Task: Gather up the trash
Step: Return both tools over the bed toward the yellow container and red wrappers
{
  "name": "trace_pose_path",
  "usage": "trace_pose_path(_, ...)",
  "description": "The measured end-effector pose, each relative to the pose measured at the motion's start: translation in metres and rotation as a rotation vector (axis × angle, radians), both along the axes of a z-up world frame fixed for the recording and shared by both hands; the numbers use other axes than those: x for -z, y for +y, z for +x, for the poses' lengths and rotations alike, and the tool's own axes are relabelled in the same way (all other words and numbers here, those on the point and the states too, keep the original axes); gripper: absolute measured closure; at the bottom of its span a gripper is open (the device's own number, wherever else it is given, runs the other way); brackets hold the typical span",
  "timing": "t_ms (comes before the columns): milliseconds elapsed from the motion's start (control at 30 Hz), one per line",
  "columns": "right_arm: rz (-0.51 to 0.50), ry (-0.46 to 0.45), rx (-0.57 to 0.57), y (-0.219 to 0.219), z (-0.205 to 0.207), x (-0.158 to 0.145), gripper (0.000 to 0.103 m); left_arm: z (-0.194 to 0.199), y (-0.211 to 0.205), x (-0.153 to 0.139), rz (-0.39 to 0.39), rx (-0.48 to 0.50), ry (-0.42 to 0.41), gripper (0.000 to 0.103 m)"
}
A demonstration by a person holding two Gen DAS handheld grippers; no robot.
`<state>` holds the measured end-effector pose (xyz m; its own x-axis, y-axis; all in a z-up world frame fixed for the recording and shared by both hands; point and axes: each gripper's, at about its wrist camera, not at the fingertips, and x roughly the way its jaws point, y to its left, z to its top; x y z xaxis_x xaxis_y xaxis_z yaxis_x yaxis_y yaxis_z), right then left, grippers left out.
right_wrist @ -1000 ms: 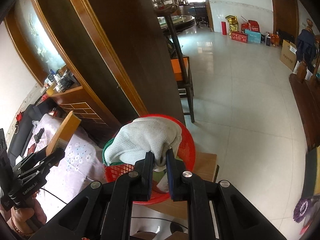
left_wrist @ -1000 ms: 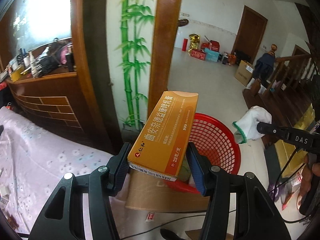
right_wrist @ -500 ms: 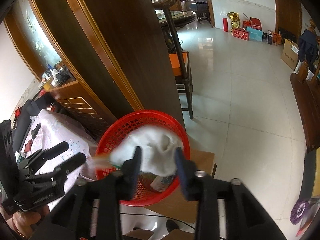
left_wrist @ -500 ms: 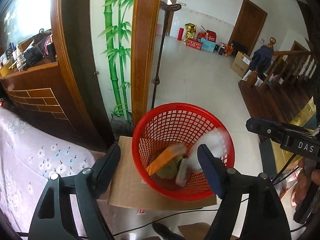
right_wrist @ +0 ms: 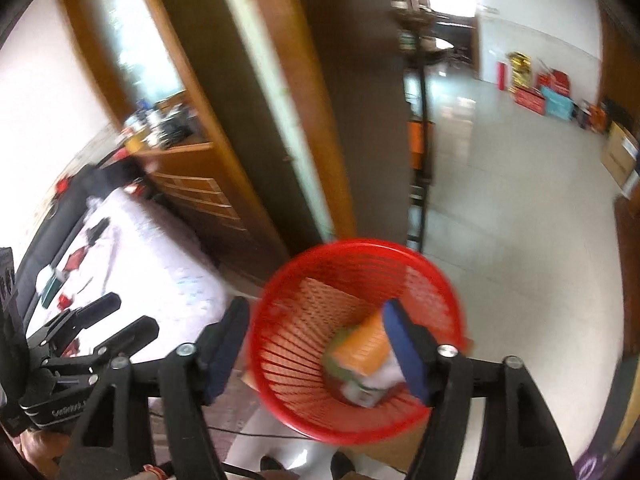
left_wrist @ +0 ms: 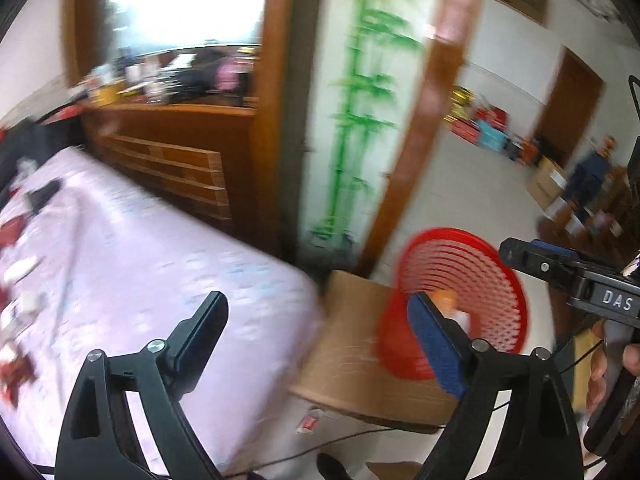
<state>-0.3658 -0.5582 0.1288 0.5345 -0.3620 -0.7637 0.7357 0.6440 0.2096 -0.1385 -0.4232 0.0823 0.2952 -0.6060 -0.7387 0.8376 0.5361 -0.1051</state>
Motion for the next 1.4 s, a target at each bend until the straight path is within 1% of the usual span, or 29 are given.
trace_pose_path(33, -0.002, -0.005, -0.032, 0.004, 0.013, 0.000, 0.022, 0.007, 0.013, -0.001, -0.002, -0.044, -0.009, 0.010)
trace_pose_path(100, -0.006, -0.015, -0.091, 0.014, 0.036, 0.000, 0.011, 0.021, 0.038, -0.003, -0.009, -0.121, -0.013, 0.009)
trace_pose_path(167, -0.015, -0.021, -0.155, 0.025, 0.061, -0.001, 0.006, 0.034, 0.065, -0.004, -0.013, -0.197, -0.006, 0.008)
trace_pose_path(300, -0.034, -0.017, -0.279, 0.051, 0.106, 0.001, 0.003, 0.061, 0.126, -0.005, 0.002, -0.368, 0.003, 0.007)
trace_pose_path(467, -0.034, -0.001, -0.432, 0.087, 0.159, 0.009, 0.002, 0.085, 0.202, -0.005, -0.009, -0.574, 0.029, 0.007)
trace_pose_path(567, -0.022, 0.001, -0.516, 0.113, 0.189, 0.014, 0.001, 0.092, 0.236, -0.003, -0.004, -0.650, 0.033, 0.006)
trace_pose_path(633, -0.019, -0.003, -0.555, 0.128, 0.201, 0.014, 0.001, 0.096, 0.258, -0.003, -0.001, -0.695, 0.031, 0.006)
trace_pose_path(767, -0.023, -0.008, -0.629, 0.159, 0.223, 0.013, 0.000, 0.103, 0.287, -0.003, 0.005, -0.754, 0.031, 0.005)
trace_pose_path(900, -0.027, -0.011, -0.676, 0.186, 0.242, 0.013, 0.001, 0.109, 0.309, -0.007, 0.004, -0.784, 0.018, 0.005)
trace_pose_path(1100, -0.030, -0.011, -0.722, 0.215, 0.265, 0.014, 0.000, 0.120, 0.335, -0.014, 0.004, -0.809, -0.007, 0.005)
trace_pose_path(1400, -0.059, -0.017, -0.783, 0.259, 0.296, 0.014, 0.001, 0.142, 0.386, -0.012, -0.001, -0.864, 0.001, 0.005)
